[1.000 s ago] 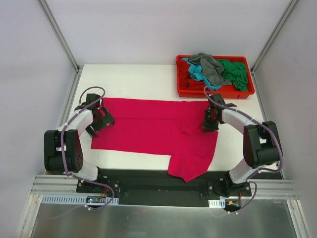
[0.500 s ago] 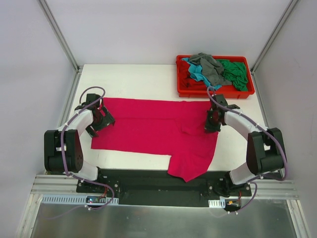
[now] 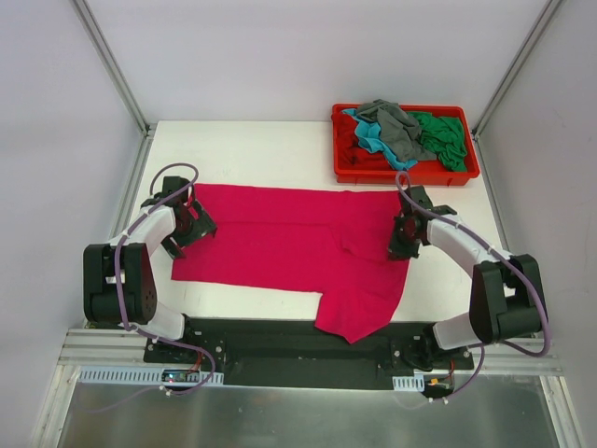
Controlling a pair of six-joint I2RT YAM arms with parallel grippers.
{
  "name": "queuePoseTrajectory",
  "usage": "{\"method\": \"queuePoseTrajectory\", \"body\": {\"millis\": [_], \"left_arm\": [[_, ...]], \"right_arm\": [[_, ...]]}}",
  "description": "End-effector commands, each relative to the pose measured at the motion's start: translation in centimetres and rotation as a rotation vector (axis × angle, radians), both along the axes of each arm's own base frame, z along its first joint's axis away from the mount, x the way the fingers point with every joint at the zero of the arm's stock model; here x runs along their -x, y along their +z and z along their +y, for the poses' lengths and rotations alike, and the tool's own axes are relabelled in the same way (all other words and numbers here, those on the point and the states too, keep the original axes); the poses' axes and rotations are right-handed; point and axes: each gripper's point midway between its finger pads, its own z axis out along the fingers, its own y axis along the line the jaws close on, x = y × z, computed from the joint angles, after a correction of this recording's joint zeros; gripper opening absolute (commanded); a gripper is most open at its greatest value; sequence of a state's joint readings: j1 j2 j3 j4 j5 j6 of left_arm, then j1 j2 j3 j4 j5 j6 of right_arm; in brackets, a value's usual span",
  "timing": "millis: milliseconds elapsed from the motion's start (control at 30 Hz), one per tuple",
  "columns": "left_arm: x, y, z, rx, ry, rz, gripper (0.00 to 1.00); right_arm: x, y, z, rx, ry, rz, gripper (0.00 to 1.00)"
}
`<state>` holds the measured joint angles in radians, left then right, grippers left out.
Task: Fold and stack the t-shirts
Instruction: Fold the flattened tshirt in 1/3 of the way
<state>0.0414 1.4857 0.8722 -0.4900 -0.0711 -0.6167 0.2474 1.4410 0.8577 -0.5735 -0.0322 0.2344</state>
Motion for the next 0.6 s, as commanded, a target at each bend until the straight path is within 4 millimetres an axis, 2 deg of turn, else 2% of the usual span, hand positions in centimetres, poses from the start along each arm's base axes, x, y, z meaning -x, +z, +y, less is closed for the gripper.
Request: {"method": "queuePoseTrajectory", "body": {"millis": [0,67,133,167,300,433,567], "left_arm": [[-0.1,0.2,0.3,0.001,0.001,-0.004,0.99],[-0.2,0.4,0.2,0.003,-0.003,-0.015,0.99],[-0.4,1.0,0.3,-0.001,-0.002,-0.033,0.99],[-0.4,1.3,0.4,-0.006,-0.001,-0.042,0.99],[0.2,3.2,0.8,-0.026,0.043,-0.093,0.99],[2.0,4.0,2.1,-0.066,0.151,-0.115,0.99],[4.5,3.1,3.1,-0.065,0.252,-0.061,0.99]], "right_arm": [[0.3,0.3,-0.5,0.021,-0.014,-0.010,0.18],[0.0,0.3,-1.2,0.060,-0.015,-0.017,0.26],[-0.2,0.7,-1.5,0.078,-0.001,-0.034,0.40],[-0.3,1.0,-1.4,0.085,0.023,-0.055,0.48],[-1.0,3.1,-0.8,0.121,0.157,-0.192,0.97],[-0.9,4.3,0.6,0.069,0.227,-0.277,0.96],[0.1,2.9,2.7,-0.055,0.254,-0.235,0.96]]}}
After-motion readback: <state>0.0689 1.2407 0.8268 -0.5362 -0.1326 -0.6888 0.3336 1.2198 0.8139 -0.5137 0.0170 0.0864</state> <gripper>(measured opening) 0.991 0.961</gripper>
